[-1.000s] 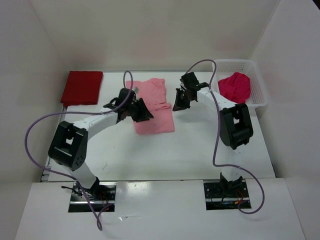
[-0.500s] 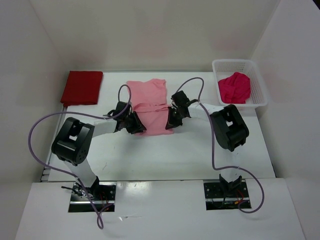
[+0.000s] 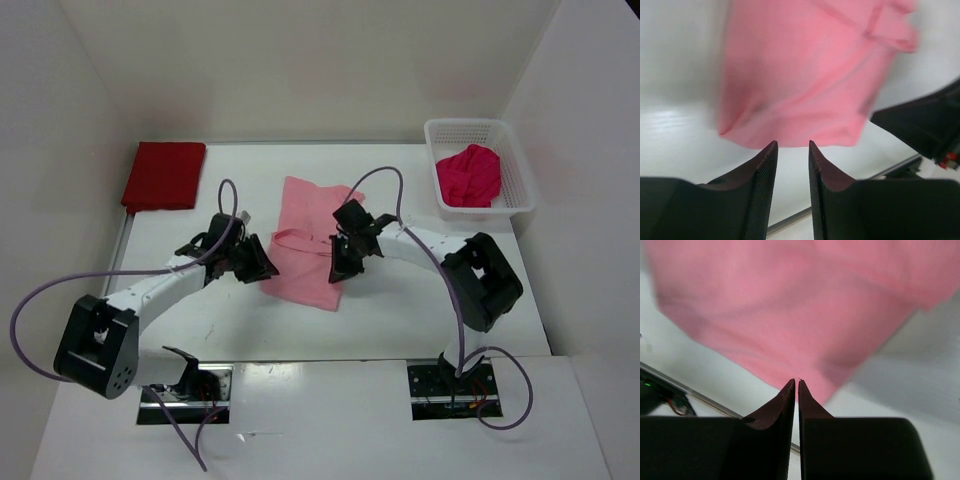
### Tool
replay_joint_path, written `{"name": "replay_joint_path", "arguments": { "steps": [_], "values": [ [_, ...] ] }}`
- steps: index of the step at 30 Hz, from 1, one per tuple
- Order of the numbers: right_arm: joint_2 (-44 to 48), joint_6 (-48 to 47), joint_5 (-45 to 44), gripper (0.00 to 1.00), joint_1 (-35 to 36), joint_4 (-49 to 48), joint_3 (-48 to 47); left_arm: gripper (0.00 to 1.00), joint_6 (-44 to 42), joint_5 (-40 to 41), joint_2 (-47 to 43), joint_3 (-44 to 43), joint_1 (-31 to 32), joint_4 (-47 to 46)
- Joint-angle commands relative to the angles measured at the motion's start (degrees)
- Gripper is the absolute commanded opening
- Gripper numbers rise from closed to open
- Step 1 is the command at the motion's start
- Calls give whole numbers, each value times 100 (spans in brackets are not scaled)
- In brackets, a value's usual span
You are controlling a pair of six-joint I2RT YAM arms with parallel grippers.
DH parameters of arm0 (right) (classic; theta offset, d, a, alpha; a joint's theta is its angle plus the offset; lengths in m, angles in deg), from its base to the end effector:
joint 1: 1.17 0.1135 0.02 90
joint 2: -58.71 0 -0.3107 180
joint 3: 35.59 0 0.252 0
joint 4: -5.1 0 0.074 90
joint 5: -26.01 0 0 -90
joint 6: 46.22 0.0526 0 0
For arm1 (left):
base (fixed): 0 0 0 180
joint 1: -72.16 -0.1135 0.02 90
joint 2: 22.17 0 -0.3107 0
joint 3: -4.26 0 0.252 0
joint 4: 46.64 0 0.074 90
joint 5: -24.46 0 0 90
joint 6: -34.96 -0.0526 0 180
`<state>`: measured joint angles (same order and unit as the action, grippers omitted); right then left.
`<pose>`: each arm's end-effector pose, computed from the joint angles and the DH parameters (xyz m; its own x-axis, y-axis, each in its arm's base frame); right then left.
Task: Fold and stack the t-shirts
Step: Fold the folded rectangular tshirt in 1/3 of the way
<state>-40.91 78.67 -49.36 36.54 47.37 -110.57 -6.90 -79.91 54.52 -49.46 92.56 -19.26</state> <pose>0.2687 0.2246 0.1999 -0.9803 -0.0583 -0.1888 -0.1335 0.9000 0.4149 0.2394 -0.1029 0.2213 -0.8436 -0.4560 -0.2835 -0.2131 0.7689 -0.6028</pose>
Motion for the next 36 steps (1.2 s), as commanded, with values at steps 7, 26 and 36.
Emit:
{"name": "replay_joint_path", "arguments": {
  "steps": [7, 26, 36],
  "values": [
    [-619, -150, 312, 8, -115, -432, -1357, 39, 284, -356, 450, -383, 60, -657],
    [-1948, -141, -1330, 5, -185, -379, -2650, 39, 82, -49, 1288, 390, 280, -1290],
    [-2010, -378, -2747, 4, -405, -424, -3810, 39, 345, -153, 402, 523, 333, -1001]
  ]
}}
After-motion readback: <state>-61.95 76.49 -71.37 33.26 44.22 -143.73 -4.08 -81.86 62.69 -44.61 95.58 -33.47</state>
